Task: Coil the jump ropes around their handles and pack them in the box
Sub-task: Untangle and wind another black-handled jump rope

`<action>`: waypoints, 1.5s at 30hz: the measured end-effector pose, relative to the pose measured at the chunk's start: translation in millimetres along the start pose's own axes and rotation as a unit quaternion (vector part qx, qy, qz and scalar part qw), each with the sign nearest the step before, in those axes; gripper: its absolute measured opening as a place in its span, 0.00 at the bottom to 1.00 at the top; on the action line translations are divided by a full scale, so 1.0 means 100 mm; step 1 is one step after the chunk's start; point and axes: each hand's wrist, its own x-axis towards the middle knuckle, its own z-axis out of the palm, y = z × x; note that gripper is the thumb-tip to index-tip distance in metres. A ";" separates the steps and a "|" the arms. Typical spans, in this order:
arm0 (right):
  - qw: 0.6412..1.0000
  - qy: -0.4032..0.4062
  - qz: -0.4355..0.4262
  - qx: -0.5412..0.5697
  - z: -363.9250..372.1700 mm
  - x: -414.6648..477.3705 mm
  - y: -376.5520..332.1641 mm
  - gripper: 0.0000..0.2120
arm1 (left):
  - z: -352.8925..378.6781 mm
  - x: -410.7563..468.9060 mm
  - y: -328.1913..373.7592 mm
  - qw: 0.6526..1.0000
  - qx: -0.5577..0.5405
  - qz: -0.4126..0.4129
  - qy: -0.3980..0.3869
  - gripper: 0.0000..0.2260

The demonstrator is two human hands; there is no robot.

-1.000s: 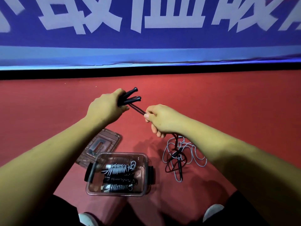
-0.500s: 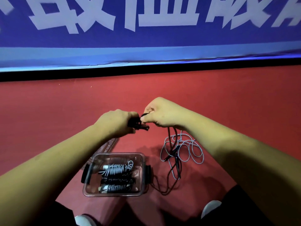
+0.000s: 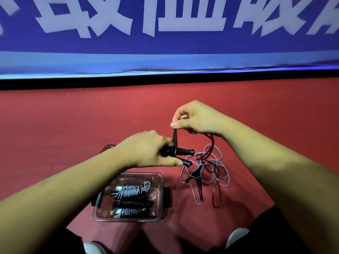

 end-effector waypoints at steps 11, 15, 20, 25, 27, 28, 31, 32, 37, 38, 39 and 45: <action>0.996 -0.024 0.032 0.082 -0.05 0.04 0.22 0.10 | -0.10 -0.10 -0.08 0.960 -0.268 0.044 0.071 0.21; 0.992 -0.020 0.026 0.122 -0.04 0.07 0.22 0.06 | -0.19 -0.11 -0.09 0.932 -0.335 0.061 0.122 0.23; 0.966 -0.051 0.019 0.254 0.10 0.12 0.15 0.11 | -0.26 -0.05 -0.13 0.868 -0.453 -0.013 0.204 0.13; 0.947 -0.087 0.076 0.299 0.21 0.14 -0.02 0.13 | -0.27 0.02 -0.22 0.853 -0.449 -0.082 0.254 0.13; 0.960 -0.060 0.073 0.263 0.23 0.15 -0.08 0.13 | -0.29 0.02 -0.28 0.860 -0.419 -0.108 0.271 0.14; 0.967 -0.049 0.067 0.242 0.25 0.14 -0.10 0.12 | -0.31 0.01 -0.31 0.870 -0.390 -0.121 0.277 0.15; 0.982 -0.010 0.057 0.182 0.30 0.12 -0.16 0.12 | -0.33 -0.01 -0.39 0.919 -0.224 -0.154 0.284 0.18; 0.984 -0.003 0.053 0.171 0.31 0.11 -0.17 0.12 | -0.32 -0.02 -0.40 0.926 -0.184 -0.159 0.289 0.19; 0.985 -0.011 0.028 0.167 0.30 0.07 -0.19 0.14 | -0.32 -0.02 -0.49 0.917 -0.155 -0.186 0.318 0.19; 0.985 -0.017 0.029 0.169 0.30 0.06 -0.19 0.14 | -0.33 -0.03 -0.51 0.913 -0.154 -0.189 0.327 0.18; 0.984 -0.023 0.032 0.173 0.30 0.05 -0.19 0.14 | -0.35 -0.03 -0.53 0.908 -0.157 -0.191 0.338 0.18; 0.979 -0.008 0.051 0.197 0.29 0.06 -0.27 0.14 | -0.45 -0.02 -0.61 0.887 -0.142 -0.216 0.382 0.18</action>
